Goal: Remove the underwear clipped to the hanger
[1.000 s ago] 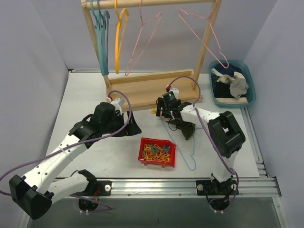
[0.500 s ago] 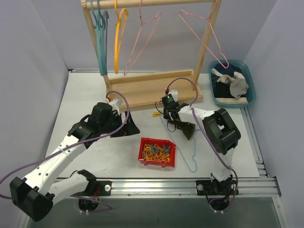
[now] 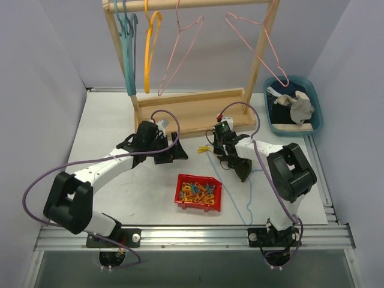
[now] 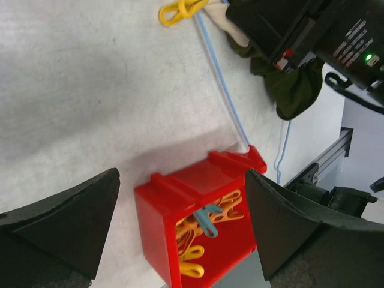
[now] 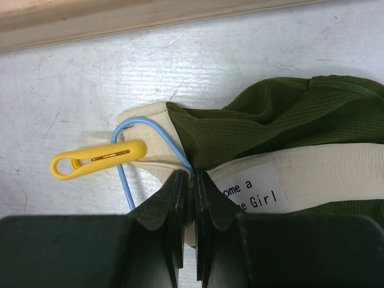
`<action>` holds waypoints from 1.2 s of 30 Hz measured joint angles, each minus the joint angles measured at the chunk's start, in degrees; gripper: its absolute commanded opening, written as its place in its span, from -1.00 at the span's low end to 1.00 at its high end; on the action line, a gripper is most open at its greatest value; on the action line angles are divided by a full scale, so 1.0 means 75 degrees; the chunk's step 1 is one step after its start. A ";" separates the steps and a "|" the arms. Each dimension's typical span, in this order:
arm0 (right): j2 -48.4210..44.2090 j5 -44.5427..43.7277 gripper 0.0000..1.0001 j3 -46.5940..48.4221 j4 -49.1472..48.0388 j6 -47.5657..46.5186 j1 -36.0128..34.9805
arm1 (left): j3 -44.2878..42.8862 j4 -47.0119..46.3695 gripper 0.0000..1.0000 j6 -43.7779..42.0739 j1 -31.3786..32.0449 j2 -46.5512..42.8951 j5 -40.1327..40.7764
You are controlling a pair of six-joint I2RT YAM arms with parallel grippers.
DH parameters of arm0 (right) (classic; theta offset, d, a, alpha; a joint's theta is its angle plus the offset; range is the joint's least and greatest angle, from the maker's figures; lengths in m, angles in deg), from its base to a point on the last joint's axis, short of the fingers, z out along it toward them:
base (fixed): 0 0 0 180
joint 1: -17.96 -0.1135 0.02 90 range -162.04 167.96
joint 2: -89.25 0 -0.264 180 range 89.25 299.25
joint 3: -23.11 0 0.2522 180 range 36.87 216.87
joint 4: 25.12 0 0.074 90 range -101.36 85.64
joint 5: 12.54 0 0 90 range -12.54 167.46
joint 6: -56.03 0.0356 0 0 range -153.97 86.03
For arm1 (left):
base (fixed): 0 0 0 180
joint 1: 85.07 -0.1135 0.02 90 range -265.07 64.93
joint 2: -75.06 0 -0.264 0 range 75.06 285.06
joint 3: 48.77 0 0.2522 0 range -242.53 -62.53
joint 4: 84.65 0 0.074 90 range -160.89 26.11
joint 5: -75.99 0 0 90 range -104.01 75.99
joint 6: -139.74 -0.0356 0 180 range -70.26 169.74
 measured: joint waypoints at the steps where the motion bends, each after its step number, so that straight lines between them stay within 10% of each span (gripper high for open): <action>1: -0.0006 0.0044 -1.00 -0.0020 -0.0020 0.0003 0.0017 | 0.0000 -0.0251 0.87 0.0041 0.0000 0.0166 -0.0064; 25: -0.1891 0.2617 -1.00 -0.0839 -0.0874 0.0490 0.1064 | -0.0440 -0.4704 0.87 0.2020 -0.0198 0.2439 -0.1029; 36: -0.2206 0.2786 -1.00 -0.1026 -0.0877 0.0493 0.1064 | -0.0854 -0.4913 0.87 0.3381 -0.0233 0.3319 -0.1536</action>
